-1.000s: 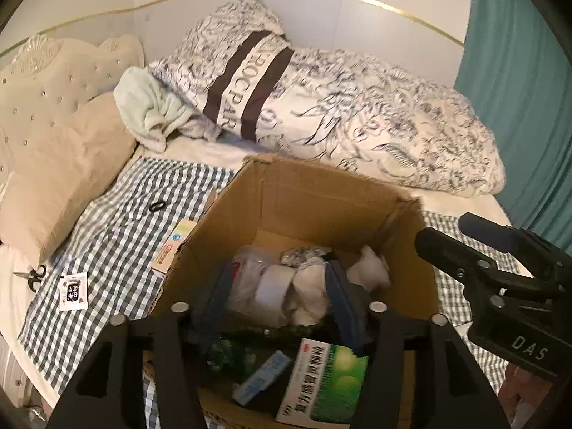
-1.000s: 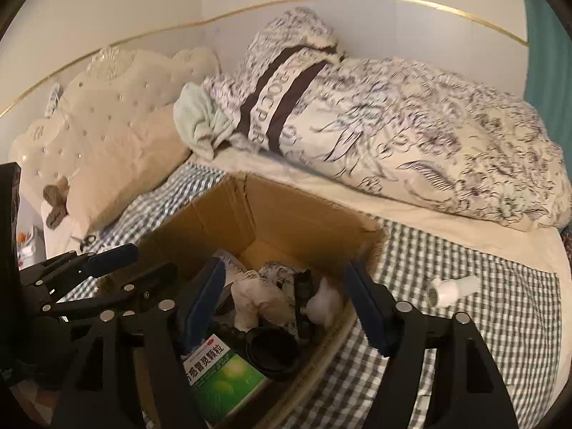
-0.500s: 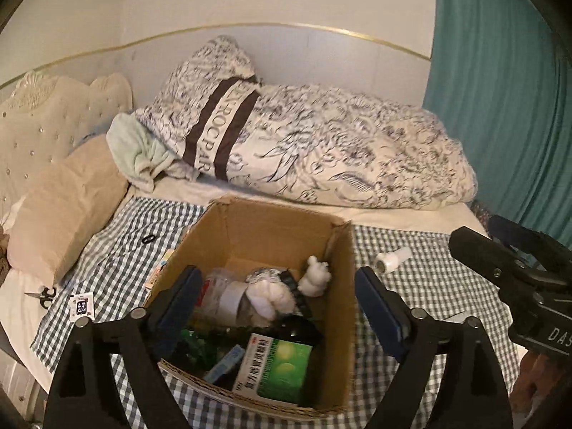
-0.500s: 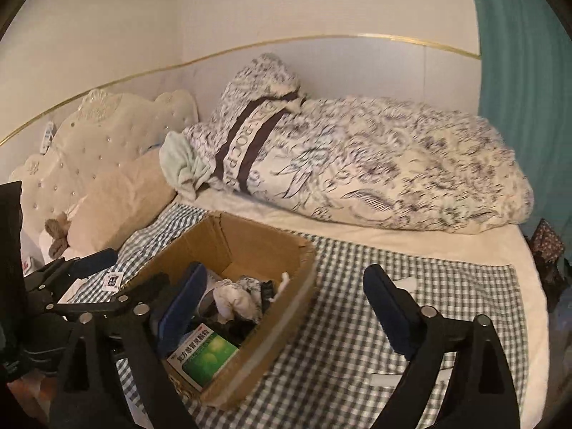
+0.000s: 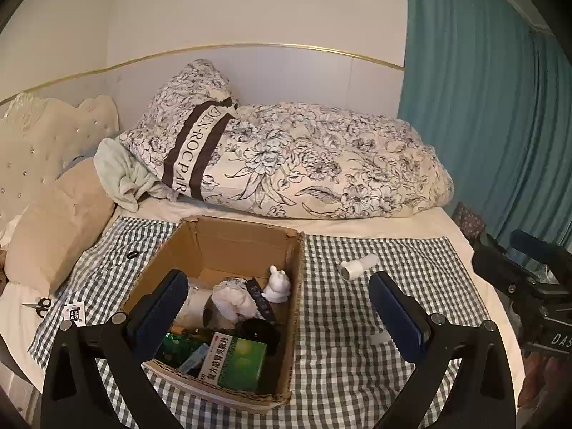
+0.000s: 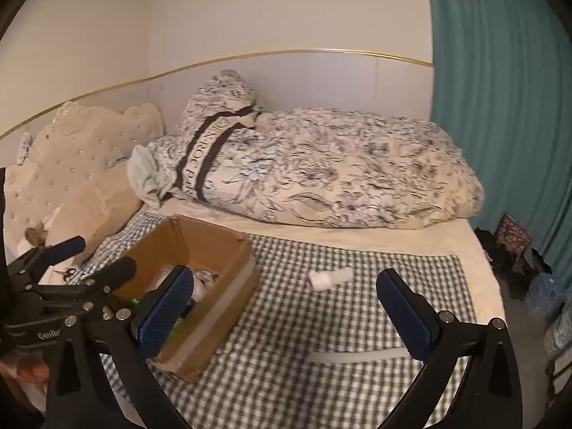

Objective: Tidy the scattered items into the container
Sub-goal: 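Withdraw both open tools from the box and move toward the white bottle and strip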

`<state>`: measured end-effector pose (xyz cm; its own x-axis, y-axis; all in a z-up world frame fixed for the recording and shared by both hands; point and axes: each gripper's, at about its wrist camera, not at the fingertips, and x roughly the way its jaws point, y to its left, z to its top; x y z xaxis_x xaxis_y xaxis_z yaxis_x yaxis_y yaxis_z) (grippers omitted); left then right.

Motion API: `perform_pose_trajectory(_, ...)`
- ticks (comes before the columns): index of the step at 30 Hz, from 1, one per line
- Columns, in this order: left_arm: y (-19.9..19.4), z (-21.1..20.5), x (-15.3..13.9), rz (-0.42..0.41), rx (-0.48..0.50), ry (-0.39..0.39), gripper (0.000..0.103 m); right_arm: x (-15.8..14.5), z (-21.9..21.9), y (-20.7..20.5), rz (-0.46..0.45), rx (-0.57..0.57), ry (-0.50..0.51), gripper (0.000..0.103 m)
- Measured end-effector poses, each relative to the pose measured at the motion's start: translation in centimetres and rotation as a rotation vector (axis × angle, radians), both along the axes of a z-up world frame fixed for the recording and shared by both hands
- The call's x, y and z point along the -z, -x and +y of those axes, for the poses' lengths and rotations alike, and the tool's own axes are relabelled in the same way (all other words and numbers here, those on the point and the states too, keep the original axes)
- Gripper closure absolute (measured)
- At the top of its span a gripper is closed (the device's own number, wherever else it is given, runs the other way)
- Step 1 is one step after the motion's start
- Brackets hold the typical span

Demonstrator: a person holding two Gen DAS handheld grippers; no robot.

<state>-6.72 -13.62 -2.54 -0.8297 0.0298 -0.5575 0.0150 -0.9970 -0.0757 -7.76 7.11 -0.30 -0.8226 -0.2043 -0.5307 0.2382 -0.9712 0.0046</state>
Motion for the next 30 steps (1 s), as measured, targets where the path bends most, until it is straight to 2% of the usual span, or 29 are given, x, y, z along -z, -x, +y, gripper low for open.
perform_pose_trajectory(4,-0.3,1.0,-0.2,0.005,0.006,0.008,0.000,0.2,2.1,-1.2,0.005,0.040,0.012,0.000)
perform_pose_trajectory(10,-0.4,1.9,0.2,0.003,0.032,-0.036,0.000,1.4,4.6,-2.0,-0.003,0.071,-0.011,0.000)
perform_pose_trajectory(14,0.1,3.2,0.6,-0.004,0.068,-0.022,0.000,2.1,6.1,-1.9,-0.023,0.090,-0.021,0.000)
perform_pose_trajectory(30,5.0,10.1,3.5,-0.052,0.191,0.014,0.000,7.2,12.6,1.4,-0.156,0.177,0.014,0.000)
